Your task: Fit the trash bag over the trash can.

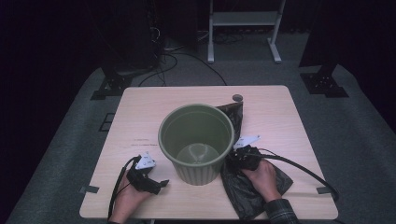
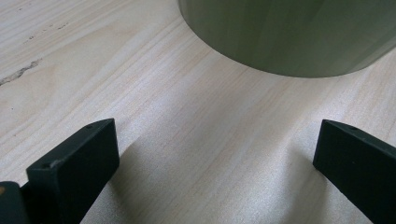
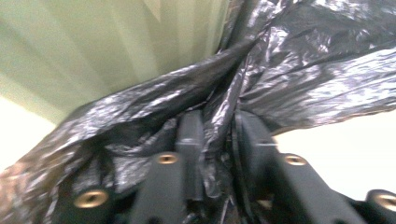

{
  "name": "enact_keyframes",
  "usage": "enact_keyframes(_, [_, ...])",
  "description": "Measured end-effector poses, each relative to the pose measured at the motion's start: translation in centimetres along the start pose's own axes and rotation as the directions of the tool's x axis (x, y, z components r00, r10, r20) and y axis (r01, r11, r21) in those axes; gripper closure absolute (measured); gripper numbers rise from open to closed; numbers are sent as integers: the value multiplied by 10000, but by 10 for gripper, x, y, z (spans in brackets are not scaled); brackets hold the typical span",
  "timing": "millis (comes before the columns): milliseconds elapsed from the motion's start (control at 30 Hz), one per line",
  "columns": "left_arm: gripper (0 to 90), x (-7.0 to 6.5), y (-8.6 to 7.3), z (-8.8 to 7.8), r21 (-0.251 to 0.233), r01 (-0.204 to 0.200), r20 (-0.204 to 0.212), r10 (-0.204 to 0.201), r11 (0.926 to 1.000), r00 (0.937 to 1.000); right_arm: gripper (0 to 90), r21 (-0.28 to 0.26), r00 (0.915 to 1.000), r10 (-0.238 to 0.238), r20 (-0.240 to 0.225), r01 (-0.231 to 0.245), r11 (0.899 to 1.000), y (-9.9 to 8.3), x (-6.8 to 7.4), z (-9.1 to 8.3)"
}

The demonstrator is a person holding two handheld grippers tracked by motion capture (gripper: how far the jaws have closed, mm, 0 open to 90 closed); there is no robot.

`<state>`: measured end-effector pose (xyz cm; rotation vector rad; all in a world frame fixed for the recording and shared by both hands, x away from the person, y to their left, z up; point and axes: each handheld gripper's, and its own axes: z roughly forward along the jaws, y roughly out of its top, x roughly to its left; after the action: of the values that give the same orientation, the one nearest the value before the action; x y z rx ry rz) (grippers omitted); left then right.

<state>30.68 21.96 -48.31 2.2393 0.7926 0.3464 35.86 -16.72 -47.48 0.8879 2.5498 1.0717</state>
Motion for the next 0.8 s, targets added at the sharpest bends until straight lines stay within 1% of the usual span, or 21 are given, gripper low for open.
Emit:
enact_keyframes(33, [0, 0, 0, 0, 1, 0, 1, 0, 10000, 10000, 831, 9, 9999, -6, -100, 6, 10000, 0, 0, 0])
enact_keyframes(100, [0, 0, 0, 0, -1, 1, 2, -1, 10000, 10000, 873, 8, 9997, -41, -260, 41, 10000, -1, 0, -1])
enact_keyframes(233, [0, 0, 0, 0, -2, 2, 1, -2, 10000, 10000, 885, 28, 9991, -104, -403, 105, 9999, -2, -1, -2])
enact_keyframes(267, [0, 0, 0, 0, 2, -2, 3, 2, 10000, 10000, 885, 13, 9980, -94, -626, 95, 10000, -3, -2, -3])
enact_keyframes(300, [0, 0, 0, 0, 0, 0, 2, 0, 10000, 10000, 885, 13, 9980, -94, -626, 95, 10000, -3, -2, -3])
enact_keyframes(333, [0, 0, 0, 0, -1, 1, 1, -1, 10000, 10000, 884, -44, 9962, -137, -860, 134, 9999, -4, -2, -6])
enact_keyframes(367, [0, 0, 0, 0, -1, 1, 1, -1, 10000, 10000, 884, -44, 9962, -137, -860, 134, 9999, -4, -2, -6])
enact_keyframes(400, [0, 0, 0, 0, -2, 0, 2, 0, 10000, 10000, 885, -213, 9940, -227, -1069, 205, 9996, -3, 0, -11])
enact_keyframes(567, [0, 0, 0, 0, 0, -1, 2, 1, 10000, 10000, 884, -566, 9846, -429, -1693, 337, 9978, 1, 1, -24])
enact_keyframes(633, [0, 0, 0, 0, 4, -2, 2, 2, 10000, 10000, 883, -593, 9835, -477, -1745, 379, 9975, 3, 1, -27])
enact_keyframes(667, [0, 0, 0, 0, 3, 1, 2, -1, 10000, 10000, 883, -707, 9804, -637, -1866, 512, 9962, 6, 1, -33])
enact_keyframes(700, [0, 0, 0, 0, 3, 1, 2, -1, 10000, 10000, 883, -707, 9804, -637, -1866, 512, 9962, 6, 1, -33])
enact_keyframes(733, [0, 0, 0, 0, 3, 0, 1, 0, 10000, 10000, 883, -895, 9759, -788, -2036, 616, 9941, 9, 2, -40])
enact_keyframes(800, [0, 0, 0, 0, 2, -2, 2, 2, 10000, 10000, 884, -1069, 9717, -876, -2193, 653, 9921, 13, 3, -48])
